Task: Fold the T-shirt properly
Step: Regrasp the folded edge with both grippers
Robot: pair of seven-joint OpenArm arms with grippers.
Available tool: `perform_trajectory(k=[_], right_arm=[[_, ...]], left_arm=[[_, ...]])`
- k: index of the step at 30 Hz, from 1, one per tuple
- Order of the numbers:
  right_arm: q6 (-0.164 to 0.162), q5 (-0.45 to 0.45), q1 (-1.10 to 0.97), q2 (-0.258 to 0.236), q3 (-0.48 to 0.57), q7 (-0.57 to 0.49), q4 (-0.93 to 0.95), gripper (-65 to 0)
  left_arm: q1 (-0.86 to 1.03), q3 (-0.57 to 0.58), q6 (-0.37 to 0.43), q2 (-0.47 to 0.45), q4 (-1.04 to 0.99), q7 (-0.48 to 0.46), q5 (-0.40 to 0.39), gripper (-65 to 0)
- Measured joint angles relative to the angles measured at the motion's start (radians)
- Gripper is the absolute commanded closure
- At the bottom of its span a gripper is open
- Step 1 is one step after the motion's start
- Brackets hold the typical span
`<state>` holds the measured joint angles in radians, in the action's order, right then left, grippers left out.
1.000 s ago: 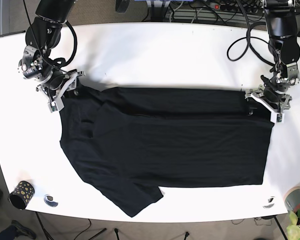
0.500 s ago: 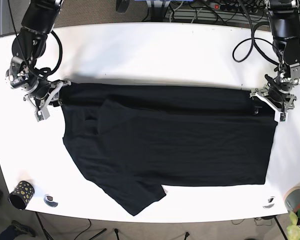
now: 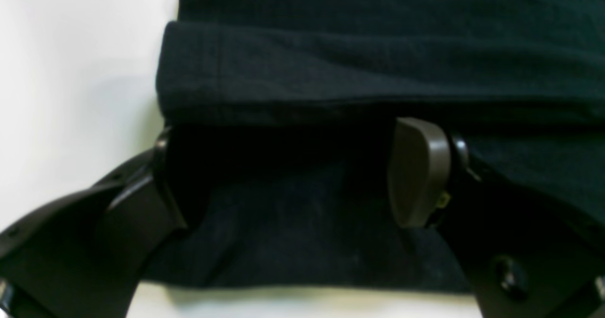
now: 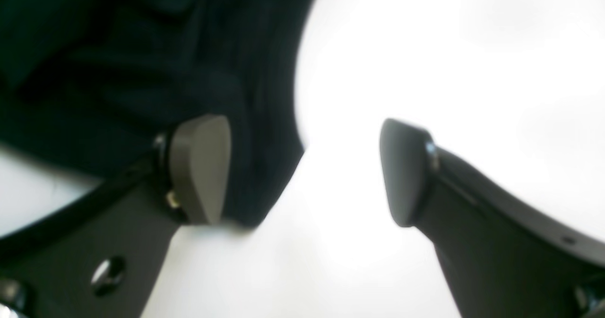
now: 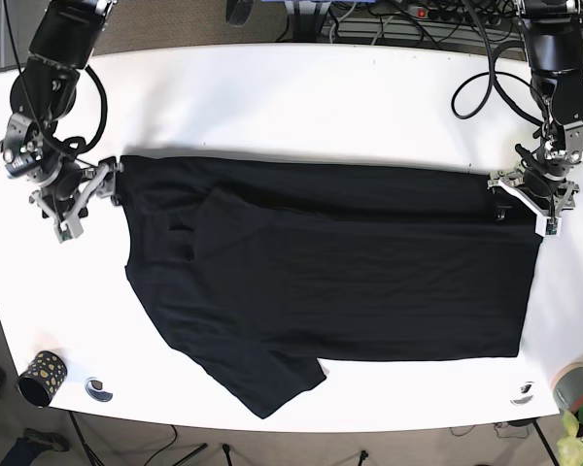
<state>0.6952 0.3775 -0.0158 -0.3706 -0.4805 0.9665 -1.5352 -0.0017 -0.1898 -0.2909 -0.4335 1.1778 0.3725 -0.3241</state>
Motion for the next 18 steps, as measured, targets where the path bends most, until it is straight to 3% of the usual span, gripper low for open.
perform_trajectory(k=[5,9,14,18], right_arm=[[0.002,-0.007,-0.057,0.101,-0.071,0.048,-0.045,-47.9],[0.001,-0.008,-0.077,0.147,-0.083,0.05,-0.045,-48.0],[0.001,-0.015,-0.082,0.169,-0.084,0.048,-0.043,-48.0],[0.002,-0.012,-0.076,0.171,-0.08,-0.006,-0.01,-47.6]], left_arm=[[0.04,-0.043,0.003,0.004,0.085,0.012,-0.077,-52.2],[0.037,-0.062,0.003,-0.004,0.131,0.076,-0.15,-52.6],[0.035,-0.109,0.003,-0.006,0.154,0.111,-0.167,-65.0],[0.04,-0.12,0.01,-0.007,0.153,0.129,-0.163,-65.0]])
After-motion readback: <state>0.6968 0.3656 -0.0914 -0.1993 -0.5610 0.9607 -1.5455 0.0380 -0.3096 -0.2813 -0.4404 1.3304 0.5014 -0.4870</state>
